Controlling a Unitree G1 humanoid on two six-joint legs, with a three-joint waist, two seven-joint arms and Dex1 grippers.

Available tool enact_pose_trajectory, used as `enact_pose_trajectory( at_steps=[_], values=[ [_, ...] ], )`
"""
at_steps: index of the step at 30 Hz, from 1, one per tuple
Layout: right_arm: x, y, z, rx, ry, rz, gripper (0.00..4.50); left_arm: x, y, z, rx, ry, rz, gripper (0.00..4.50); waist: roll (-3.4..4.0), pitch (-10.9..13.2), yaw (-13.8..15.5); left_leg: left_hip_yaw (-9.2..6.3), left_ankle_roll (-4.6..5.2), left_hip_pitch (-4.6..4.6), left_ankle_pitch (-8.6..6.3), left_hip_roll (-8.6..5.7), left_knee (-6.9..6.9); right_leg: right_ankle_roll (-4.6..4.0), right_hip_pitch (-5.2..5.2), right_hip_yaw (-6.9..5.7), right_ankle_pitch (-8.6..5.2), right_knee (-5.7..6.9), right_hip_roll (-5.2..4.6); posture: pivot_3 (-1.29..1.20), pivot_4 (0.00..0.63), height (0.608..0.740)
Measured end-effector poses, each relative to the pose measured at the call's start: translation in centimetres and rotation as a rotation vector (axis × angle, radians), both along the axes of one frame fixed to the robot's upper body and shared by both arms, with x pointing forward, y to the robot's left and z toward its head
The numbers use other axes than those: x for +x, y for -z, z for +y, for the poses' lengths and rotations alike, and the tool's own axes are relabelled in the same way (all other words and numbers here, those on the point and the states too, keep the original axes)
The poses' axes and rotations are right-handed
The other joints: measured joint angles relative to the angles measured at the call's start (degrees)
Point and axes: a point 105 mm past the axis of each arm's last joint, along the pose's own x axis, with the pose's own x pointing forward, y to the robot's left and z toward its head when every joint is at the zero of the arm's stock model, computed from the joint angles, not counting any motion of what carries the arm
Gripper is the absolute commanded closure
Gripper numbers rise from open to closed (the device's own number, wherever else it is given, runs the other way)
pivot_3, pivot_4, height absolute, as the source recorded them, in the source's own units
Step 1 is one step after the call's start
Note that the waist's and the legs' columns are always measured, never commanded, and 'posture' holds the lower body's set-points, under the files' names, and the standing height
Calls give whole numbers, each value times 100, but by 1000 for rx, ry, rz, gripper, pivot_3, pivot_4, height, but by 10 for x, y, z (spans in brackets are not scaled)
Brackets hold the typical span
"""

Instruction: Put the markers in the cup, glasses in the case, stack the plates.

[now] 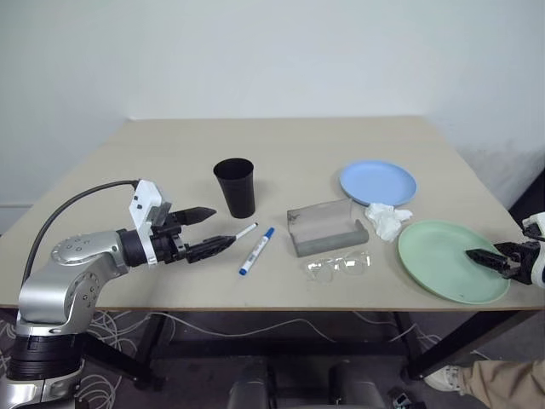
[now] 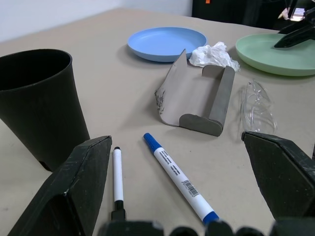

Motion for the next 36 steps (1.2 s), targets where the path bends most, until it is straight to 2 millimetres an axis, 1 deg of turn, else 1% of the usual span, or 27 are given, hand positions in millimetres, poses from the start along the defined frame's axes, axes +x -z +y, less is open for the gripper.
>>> enact_pose_trajectory(
  at_steps=[1, 4, 5, 8, 9, 11, 15, 17, 19, 22, 24, 27, 31, 33, 36],
  values=[
    [0, 0, 0, 17, 13, 3, 1925, 0, 0, 0, 1, -1, -3, 0, 0, 0, -1, 0, 1, 1, 0, 0, 0, 0, 0, 1, 0, 1, 1, 0, 0, 612],
    [-1, 0, 1, 72, 43, 16, 2871, 0, 1, 1, 1, -9, -6, 0, 0, 0, -1, -2, 2, 3, -1, 2, -1, 1, 0, 0, 0, 4, 6, 0, 0, 612],
    [-1, -1, 2, 99, 58, 26, 3294, 0, 2, 1, 0, -12, -7, 0, 0, 0, -1, -2, 2, 3, -1, 2, -1, 1, 0, 0, 0, 5, 7, 0, 0, 612],
    [0, -5, 6, 215, 107, 55, 4327, 1, 3, 1, -4, -21, -9, 0, 0, 0, -3, -2, 4, 3, -2, 3, -1, 0, -1, 1, 0, 6, 9, 0, 0, 612],
    [1, -9, 7, 264, 126, 52, 4461, 1, 3, 1, -6, -23, -10, 0, 0, 0, -4, -3, 4, 6, -2, 3, -1, 0, 0, 2, 0, 6, 9, 0, 0, 612],
    [3, -15, 9, 315, 144, 50, 4461, 2, 4, 1, -6, -28, -13, 0, -2, 0, -10, -2, 5, 7, -2, 5, -2, 1, 1, 1, 0, 1, 12, 0, 0, 612],
    [4, -15, 13, 403, 173, 59, 4461, 3, 5, 0, -11, -36, -15, 0, 0, -1, -5, -2, 6, 3, -3, 2, -3, 0, 0, 5, 0, 1, 11, 0, 0, 612],
    [9, -24, 18, 450, 165, 33, 4461, 3, 5, 1, -9, -39, -18, 0, 7, 0, -6, 2, 6, 1, -3, -1, -3, 0, 0, 12, 0, 2, 10, 0, 0, 612],
    [15, -38, 20, 494, 159, -15, 4461, 3, 5, 1, -7, -41, -20, 0, 9, -1, -6, -1, 6, 4, -3, -1, -4, 0, 1, 9, 0, 0, 10, 0, 0, 612],
    [31, -66, 24, 547, 168, -96, 4461, 5, 8, 3, -8, -52, -12, 0, 9, -1, -6, 0, 6, 4, -3, 0, -3, 0, 0, 9, 0, 1, 10, 0, 0, 612],
    [44, -79, 33, 573, 165, -136, 4461, 6, 8, 3, -4, -59, -13, 0, 9, -1, -8, 0, 6, 4, -3, 0, -6, 0, 0, 6, 0, 0, 11, 0, 0, 612],
    [62, -84, 47, 576, 189, -156, 4461, 8, 7, 2, -6, -60, -18, 0, 10, -1, -9, -1, 6, 1, -3, 1, -6, 0, 0, 8, 1, 4, 11, 0, 0, 612],
    [95, -86, 68, 528, 263, -195, 4461, 10, 5, 1, -9, -65, -25, 0, 14, -4, -12, 0, 4, -4, -1, 1, -7, -1, -5, 10, 3, 12, 11, 0, 0, 612],
    [112, -88, 77, 500, 315, -220, 4461, 12, 6, 0, -15, -63, -24, 0, 15, -4, -8, 0, -14, -10, 9, 0, -6, 0, -10, 9, 3, 20, 11, 0, 0, 612],
    [127, -88, 85, 483, 370, -235, 4461, 12, 8, -1, -19, -67, -18, 0, 16, -5, 3, 0, -25, -26, 14, 1, -5, 0, -10, -12, 3, 22, 8, 0, 0, 612]
  ],
)
